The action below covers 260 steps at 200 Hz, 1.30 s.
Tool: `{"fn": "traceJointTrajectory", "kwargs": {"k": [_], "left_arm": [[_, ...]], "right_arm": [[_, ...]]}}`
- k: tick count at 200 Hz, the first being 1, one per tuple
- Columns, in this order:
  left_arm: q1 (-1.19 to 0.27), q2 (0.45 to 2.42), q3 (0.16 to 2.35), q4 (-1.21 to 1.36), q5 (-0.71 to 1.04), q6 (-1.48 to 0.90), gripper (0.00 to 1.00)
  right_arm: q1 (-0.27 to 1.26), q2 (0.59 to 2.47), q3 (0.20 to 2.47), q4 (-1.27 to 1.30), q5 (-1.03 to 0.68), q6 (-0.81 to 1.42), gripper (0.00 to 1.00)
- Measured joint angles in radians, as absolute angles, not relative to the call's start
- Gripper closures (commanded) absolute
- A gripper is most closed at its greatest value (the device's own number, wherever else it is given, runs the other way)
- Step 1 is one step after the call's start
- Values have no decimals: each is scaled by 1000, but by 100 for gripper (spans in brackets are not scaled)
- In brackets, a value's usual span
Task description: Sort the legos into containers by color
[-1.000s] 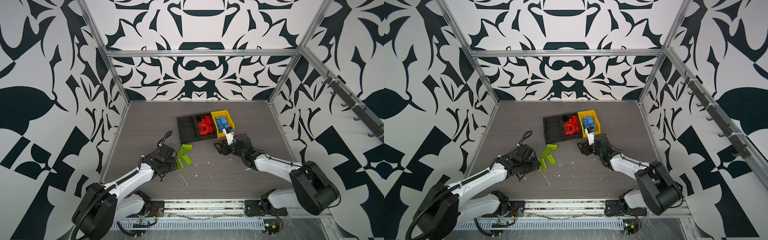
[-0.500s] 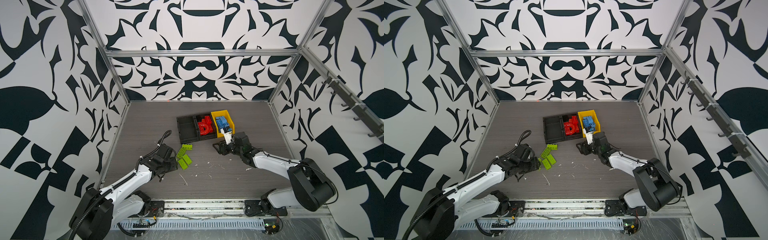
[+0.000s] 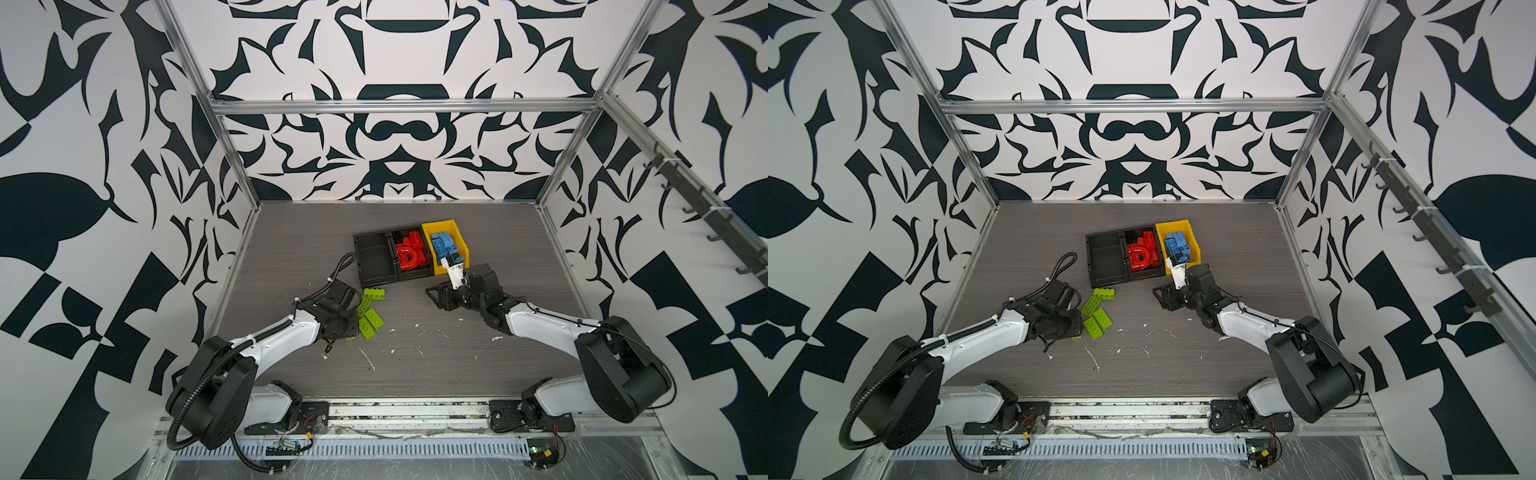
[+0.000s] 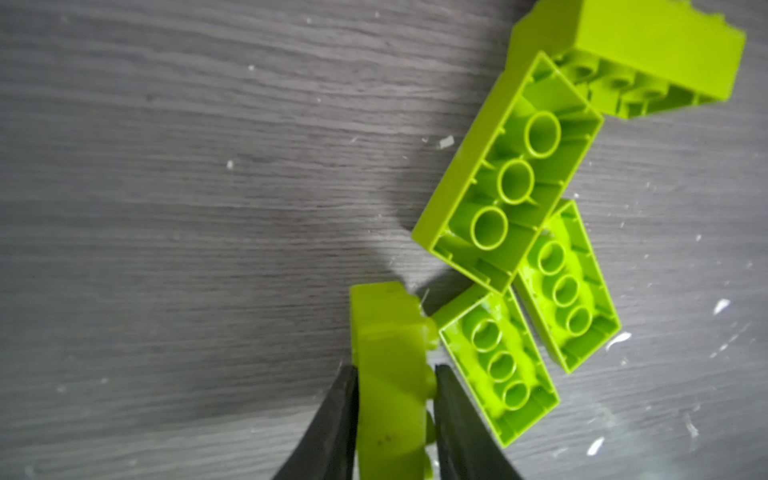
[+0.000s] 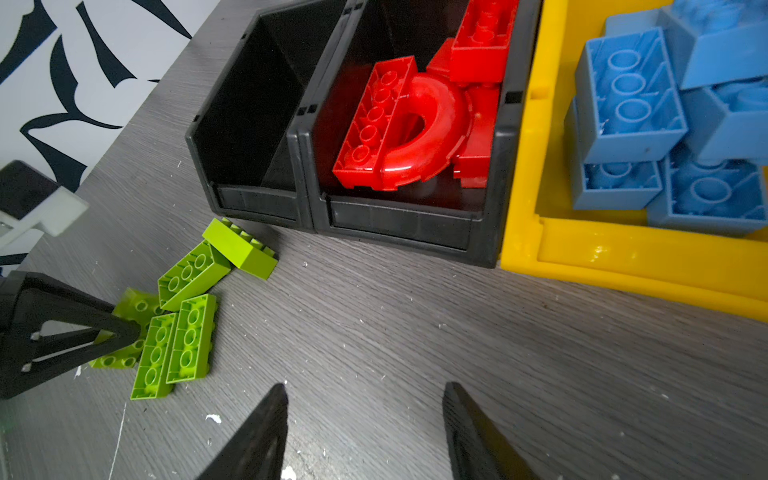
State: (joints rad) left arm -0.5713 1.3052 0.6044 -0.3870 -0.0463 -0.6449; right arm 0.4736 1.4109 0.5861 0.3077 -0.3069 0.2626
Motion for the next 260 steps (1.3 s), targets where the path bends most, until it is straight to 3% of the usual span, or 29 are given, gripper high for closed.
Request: {"fn": "traceJointTrajectory", "kwargs": {"k": [58,144,221,260], "left_arm": [[-572,1290,605,-401,-56,-632,85],[-572,1227,838,-500,-56,-564,83],[-533,1656,1280,-400,-35,-395,84],[-482,1804,1400,-379,-1,-351,83]], "right_arm": [[474,1411,588,301,-307,263,39],[474,1411,590,295,-308,263,39],[474,1411,592,295,-311,262,39],[474,1411,592,295,-310,260,39]]}}
